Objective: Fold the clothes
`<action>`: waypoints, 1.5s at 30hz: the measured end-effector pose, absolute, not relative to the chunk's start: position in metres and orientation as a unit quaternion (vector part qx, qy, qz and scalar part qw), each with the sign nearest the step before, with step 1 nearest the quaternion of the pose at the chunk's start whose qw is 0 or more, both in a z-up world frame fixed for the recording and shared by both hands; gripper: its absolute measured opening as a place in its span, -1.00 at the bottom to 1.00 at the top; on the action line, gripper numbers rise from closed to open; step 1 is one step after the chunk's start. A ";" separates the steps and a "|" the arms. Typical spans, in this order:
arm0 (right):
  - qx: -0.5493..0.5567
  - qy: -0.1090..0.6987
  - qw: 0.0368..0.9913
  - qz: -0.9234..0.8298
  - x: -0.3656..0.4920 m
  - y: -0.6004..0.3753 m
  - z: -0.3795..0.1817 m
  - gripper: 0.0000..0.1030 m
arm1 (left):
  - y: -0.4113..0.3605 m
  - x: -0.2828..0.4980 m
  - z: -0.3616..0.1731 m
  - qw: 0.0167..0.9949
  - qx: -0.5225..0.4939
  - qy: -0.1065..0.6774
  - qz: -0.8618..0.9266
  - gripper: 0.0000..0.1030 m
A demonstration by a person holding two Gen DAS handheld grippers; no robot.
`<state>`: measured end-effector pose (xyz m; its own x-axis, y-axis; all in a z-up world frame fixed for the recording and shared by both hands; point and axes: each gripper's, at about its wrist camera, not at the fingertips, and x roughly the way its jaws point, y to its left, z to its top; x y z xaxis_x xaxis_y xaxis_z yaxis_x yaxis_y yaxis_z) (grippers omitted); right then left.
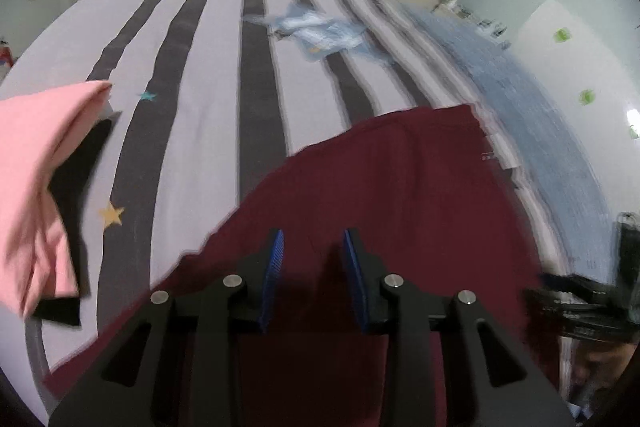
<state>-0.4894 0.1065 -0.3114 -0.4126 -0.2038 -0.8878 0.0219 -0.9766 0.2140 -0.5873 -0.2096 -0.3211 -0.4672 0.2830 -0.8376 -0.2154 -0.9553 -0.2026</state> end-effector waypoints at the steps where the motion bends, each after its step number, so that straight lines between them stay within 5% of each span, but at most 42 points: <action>1: 0.537 -0.088 0.066 -0.836 -0.490 0.109 -0.311 0.12 | -0.209 -0.596 -0.331 0.123 -0.508 -0.018 0.852 -0.45; 6: 0.514 -0.108 0.047 -0.850 -0.503 0.130 -0.298 0.12 | -0.218 -0.613 -0.321 0.104 -0.492 -0.059 0.862 -0.44; 12: 0.473 -0.112 0.100 -0.868 -0.556 0.121 -0.281 0.12 | -0.156 -0.619 -0.317 0.227 -0.470 0.023 0.853 -0.43; 22: 0.481 -0.108 0.133 -0.860 -0.665 0.084 -0.314 0.09 | -0.130 -0.662 -0.347 0.191 -0.476 0.028 0.858 -0.43; 26: 0.482 -0.106 0.125 -0.861 -0.682 0.087 -0.328 -0.06 | -0.128 -0.657 -0.349 0.193 -0.463 0.042 0.864 -0.43; 30: 0.475 -0.124 0.091 -0.867 -0.676 0.106 -0.330 -0.86 | -0.133 -0.658 -0.346 0.201 -0.457 0.027 0.866 -0.43; 31: 0.474 -0.138 0.083 -0.866 -0.675 0.113 -0.331 -0.91 | -0.133 -0.659 -0.345 0.202 -0.455 0.028 0.867 -0.43; 36: 0.472 -0.142 0.086 -0.866 -0.669 0.122 -0.321 -0.90 | -0.116 -0.668 -0.337 0.230 -0.443 0.031 0.866 -0.43; 39: 0.457 -0.139 0.078 -0.875 -0.657 0.135 -0.312 -0.76 | -0.100 -0.676 -0.333 0.256 -0.438 0.038 0.861 -0.43; 42: 0.451 -0.121 0.065 -0.882 -0.651 0.146 -0.311 -0.40 | -0.083 -0.685 -0.330 0.282 -0.432 0.045 0.855 -0.43; 45: 0.460 -0.107 0.054 -0.880 -0.648 0.160 -0.319 -0.38 | -0.064 -0.690 -0.335 0.290 -0.438 0.071 0.848 -0.43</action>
